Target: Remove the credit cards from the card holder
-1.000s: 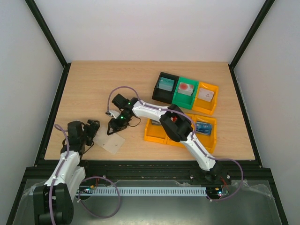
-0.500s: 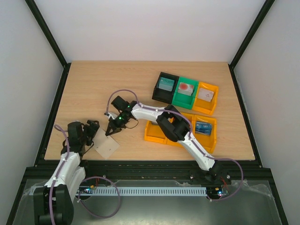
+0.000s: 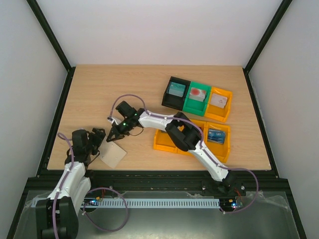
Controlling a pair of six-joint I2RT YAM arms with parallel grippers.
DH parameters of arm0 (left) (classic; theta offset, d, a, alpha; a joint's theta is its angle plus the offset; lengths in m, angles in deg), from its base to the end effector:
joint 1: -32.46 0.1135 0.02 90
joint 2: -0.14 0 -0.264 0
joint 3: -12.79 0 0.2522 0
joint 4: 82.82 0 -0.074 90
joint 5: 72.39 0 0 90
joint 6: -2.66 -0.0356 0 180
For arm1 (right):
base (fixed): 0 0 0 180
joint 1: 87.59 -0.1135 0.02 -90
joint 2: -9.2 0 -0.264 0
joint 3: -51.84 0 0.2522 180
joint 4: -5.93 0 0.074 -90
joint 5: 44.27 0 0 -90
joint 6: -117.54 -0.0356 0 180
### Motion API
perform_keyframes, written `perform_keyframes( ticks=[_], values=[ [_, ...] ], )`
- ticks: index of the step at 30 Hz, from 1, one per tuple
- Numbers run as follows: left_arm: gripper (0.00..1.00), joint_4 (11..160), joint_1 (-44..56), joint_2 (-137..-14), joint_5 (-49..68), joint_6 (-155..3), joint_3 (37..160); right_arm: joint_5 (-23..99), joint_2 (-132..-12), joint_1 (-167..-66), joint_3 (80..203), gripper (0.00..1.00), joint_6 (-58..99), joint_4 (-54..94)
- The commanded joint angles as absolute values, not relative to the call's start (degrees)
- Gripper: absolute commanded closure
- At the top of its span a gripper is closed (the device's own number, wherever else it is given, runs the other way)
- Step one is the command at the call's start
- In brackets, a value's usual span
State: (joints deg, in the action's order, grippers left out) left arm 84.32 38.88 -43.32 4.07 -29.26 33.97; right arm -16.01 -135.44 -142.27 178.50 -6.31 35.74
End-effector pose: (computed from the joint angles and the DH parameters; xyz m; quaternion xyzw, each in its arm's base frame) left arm 0.1505 0.0086 0.1370 -0.4244 0.7744 -0.2935 0.3662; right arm 0.2844 0.4557 0.1211 0.3265 -0.7542 -0.5585 0.1128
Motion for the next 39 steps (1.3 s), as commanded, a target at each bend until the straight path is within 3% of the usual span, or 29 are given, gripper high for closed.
perform_keyframes(
  ticks=[1,5,13,19,27,30,33,36,39],
  values=[
    [0.1,83.8,39.5,-42.1,0.4,-29.1,33.2,-17.1,-135.2,-143.0,180.4,0.98,-5.1,35.6],
    [0.02,90.3,44.3,-38.5,-7.5,-28.0,36.1,-13.4,-129.5,-139.3,180.1,0.98,-3.7,39.2],
    [0.01,98.1,47.4,-36.6,-23.6,-36.2,50.2,-9.5,-111.8,-128.9,175.6,0.98,-1.3,39.4],
    [0.16,94.6,43.7,-39.1,-33.2,-49.5,59.9,-14.2,-100.5,-126.9,170.6,0.98,-0.6,30.5],
    [0.15,104.4,37.5,-40.6,-40.9,-47.2,63.8,-20.0,-92.8,-128.2,162.9,0.98,-8.6,10.7],
    [0.31,105.8,36.8,-40.7,-38.9,-44.6,63.0,-22.1,-92.6,-129.1,162.9,0.98,-10.4,9.2],
    [0.58,111.5,36.5,-40.5,-38.4,-39.1,61.8,-23.3,-92.3,-129.7,163.2,0.98,-10.4,8.5],
    [0.95,115.5,36.0,-40.0,-38.3,-37.3,61.8,-22.6,-91.6,-129.8,162.9,0.98,-10.3,8.2],
    [0.98,110.3,35.8,-39.0,-38.7,-42.6,62.8,-21.9,-91.1,-129.8,162.4,0.98,-10.1,8.6]
  ],
)
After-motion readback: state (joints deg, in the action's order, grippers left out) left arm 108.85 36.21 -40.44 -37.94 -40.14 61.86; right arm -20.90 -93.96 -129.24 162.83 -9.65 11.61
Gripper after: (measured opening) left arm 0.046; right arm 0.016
